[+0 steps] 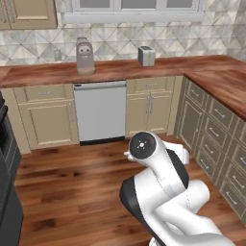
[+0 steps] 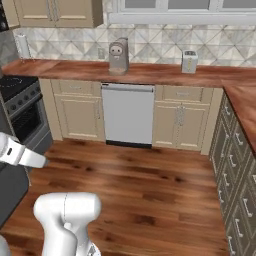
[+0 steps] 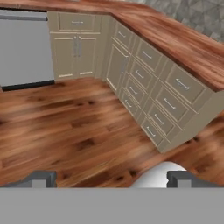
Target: Move the pot and pan from the stove into the sink.
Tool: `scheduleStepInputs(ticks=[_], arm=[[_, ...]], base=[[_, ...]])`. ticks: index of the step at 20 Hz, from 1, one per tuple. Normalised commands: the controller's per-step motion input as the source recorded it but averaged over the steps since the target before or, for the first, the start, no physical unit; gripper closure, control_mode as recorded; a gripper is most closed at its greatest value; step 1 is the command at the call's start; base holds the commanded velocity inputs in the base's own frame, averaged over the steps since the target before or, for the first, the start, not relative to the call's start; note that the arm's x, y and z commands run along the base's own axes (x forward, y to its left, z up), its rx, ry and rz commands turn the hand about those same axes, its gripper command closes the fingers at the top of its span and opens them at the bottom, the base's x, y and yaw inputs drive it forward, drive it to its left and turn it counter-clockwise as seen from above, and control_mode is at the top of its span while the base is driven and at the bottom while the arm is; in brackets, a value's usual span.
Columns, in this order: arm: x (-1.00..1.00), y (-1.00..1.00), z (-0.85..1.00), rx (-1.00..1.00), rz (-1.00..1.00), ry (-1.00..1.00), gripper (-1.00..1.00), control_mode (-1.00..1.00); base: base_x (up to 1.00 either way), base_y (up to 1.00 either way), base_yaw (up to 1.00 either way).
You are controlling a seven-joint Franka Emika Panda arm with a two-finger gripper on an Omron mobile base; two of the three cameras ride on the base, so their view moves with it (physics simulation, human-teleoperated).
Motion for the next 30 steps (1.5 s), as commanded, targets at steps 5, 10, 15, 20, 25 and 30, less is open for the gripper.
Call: scheduleStepInputs(ticks=[5, 10, 15, 20, 25, 30], arm=[[0.0, 0.0, 0.0, 0.0, 0.0, 0.0, -1.0, 1.0], [0.0, 0.0, 0.0, 0.0, 0.0, 0.0, -1.0, 1.0], [0.0, 0.0, 0.0, 0.0, 0.0, 0.0, -1.0, 1.0], [0.0, 0.0, 0.0, 0.0, 0.0, 0.0, -1.0, 1.0], [0.0, 0.0, 0.0, 0.0, 0.0, 0.0, -1.0, 1.0], [0.0, 0.0, 0.0, 0.0, 0.0, 0.0, -1.0, 1.0]], base=[[0.04, 0.75, -0.06], [0.0, 0.43, -0.02], [0.07, 0.0, 0.0], [0.57, 0.04, -0.01], [0.83, 0.12, -0.01], [0.9, 0.15, -0.01]])
